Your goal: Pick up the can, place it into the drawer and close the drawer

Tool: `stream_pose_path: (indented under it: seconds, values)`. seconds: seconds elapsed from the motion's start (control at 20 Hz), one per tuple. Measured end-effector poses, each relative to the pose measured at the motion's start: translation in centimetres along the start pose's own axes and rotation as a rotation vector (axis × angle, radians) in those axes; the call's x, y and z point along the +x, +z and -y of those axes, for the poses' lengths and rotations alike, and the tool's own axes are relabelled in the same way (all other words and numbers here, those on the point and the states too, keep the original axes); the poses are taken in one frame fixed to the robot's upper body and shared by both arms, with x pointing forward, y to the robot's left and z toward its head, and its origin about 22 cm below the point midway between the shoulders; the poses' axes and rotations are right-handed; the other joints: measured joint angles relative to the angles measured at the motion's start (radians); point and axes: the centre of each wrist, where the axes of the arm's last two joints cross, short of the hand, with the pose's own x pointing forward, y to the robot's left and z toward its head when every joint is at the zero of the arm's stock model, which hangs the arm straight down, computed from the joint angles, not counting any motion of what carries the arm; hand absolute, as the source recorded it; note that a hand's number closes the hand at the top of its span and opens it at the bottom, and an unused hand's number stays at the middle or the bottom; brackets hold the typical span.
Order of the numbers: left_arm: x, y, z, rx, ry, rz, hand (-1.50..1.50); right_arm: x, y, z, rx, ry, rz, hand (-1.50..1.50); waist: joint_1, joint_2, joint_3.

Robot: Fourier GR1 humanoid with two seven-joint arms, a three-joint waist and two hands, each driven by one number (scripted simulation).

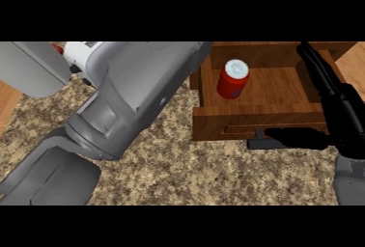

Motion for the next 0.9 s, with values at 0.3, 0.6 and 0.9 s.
stream_pose_path:
  seconds: [0.3, 0.6, 0.9]
  values:
    - [0.0, -0.2, -0.3, -0.008, -0.009, 0.002, -1.50, -1.9, -2.2, -4.0, 0.056, 0.154, -0.014, -1.50, 0.024, -0.007, 0.000]
    - [-0.2, -0.6, -1.5, -0.002, 0.010, -0.007, -1.50, -4.0, -4.4, -8.1, 0.067, 0.245, -0.013, -1.50, 0.045, -0.013, -0.001]
    - [0.5, -1.5, -3.6, 0.010, 0.002, -0.014, -1.50, -5.8, -6.9, -10.8, 0.037, 0.312, -0.034, -1.50, 0.068, -0.016, -0.001]
